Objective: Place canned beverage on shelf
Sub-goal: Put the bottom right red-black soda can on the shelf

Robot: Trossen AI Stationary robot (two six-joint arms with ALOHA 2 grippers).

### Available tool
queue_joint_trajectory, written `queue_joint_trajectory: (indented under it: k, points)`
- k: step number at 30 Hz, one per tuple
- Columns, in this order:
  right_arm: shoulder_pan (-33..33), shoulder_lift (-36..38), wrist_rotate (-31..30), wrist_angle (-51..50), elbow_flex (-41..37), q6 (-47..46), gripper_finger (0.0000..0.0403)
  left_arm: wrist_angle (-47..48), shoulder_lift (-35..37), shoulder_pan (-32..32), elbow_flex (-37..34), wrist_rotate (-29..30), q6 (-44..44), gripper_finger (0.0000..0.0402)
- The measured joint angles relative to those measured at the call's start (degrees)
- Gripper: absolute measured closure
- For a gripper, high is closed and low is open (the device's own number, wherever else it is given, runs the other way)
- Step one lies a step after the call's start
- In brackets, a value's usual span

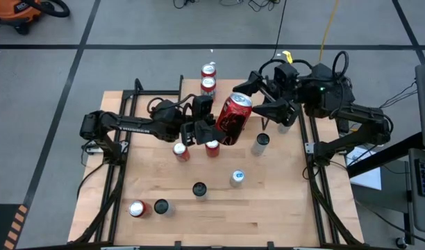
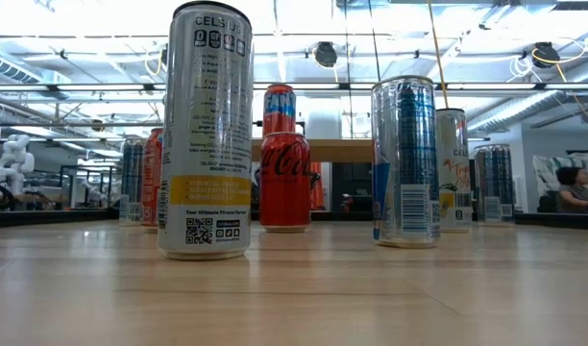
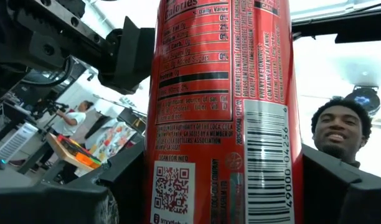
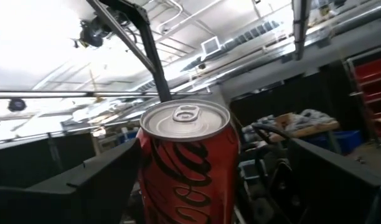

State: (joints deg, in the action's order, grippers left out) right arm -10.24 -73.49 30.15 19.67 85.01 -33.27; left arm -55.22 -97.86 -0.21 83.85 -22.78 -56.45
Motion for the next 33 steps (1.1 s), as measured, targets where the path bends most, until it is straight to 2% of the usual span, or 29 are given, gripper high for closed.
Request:
queue_joint_trajectory:
  k: [10,18,33]
  points:
    - [0.1,-3.3,6.2,4.3,-0.3,-4.6,0.0019,0.7,0.0,0.3,0.0,1.8,-0.3,0.0104]
    - [0.3,-3.8,6.1,8.9,-0.1,-4.0,0.0022,1.0,0.0,0.1,0.0,1.3,-1.7,0.0104]
    - [0.2,-3.7,5.9,10.9,-0.1,-4.7,0.0115,2.2,0.0,0.1,0.0,2.3,-1.3,0.0104]
